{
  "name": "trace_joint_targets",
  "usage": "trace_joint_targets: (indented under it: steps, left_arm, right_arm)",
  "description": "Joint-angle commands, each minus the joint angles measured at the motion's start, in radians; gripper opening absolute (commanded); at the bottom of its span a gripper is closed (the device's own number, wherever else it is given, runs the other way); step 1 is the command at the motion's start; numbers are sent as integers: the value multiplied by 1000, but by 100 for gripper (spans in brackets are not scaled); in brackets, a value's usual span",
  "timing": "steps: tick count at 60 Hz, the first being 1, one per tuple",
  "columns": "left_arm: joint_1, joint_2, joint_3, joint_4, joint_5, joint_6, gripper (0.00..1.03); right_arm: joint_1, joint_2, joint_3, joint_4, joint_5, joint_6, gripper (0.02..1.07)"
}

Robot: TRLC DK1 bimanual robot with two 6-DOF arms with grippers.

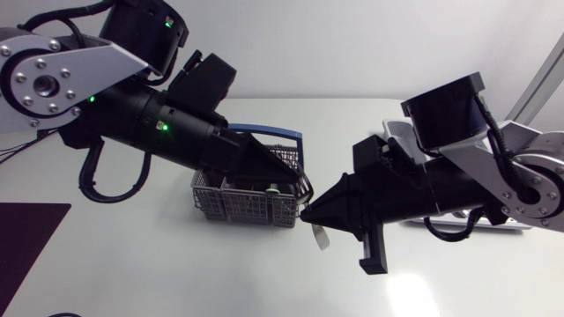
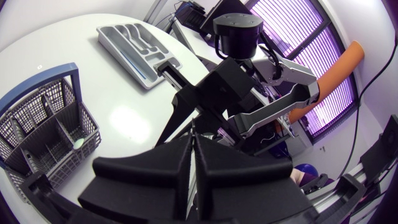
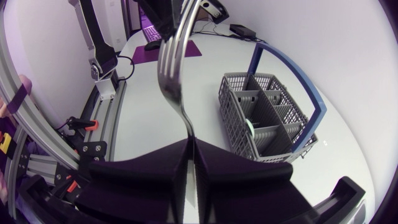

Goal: Unload the cutlery basket into the drawer organizer.

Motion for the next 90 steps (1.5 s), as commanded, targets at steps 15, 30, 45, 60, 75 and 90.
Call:
trace_joint_targets:
  steps: [15, 30, 45, 60, 75, 90]
  left_arm:
    - [64, -26, 64, 44, 12, -9, 68]
    - [174, -48, 56, 78, -110, 32, 69]
    - [164, -64, -57, 83, -275, 227, 69]
    - [81, -60, -122, 83, -465, 399, 72]
    - [67, -8, -125, 75, -513, 494, 76]
    - [9, -3, -143, 69, -591, 565, 84]
  right_arm:
    - [-52, -49, -32, -72, 16, -36, 8]
    - [-325, -128, -40, -112, 31, -53, 8]
    - [-627, 0, 12, 55, 264, 1, 8]
    - [-764, 287, 166, 218, 471, 85, 8]
    - [-798, 613, 433, 259, 677, 185, 8]
    - [-824, 840, 666, 209, 781, 212, 8]
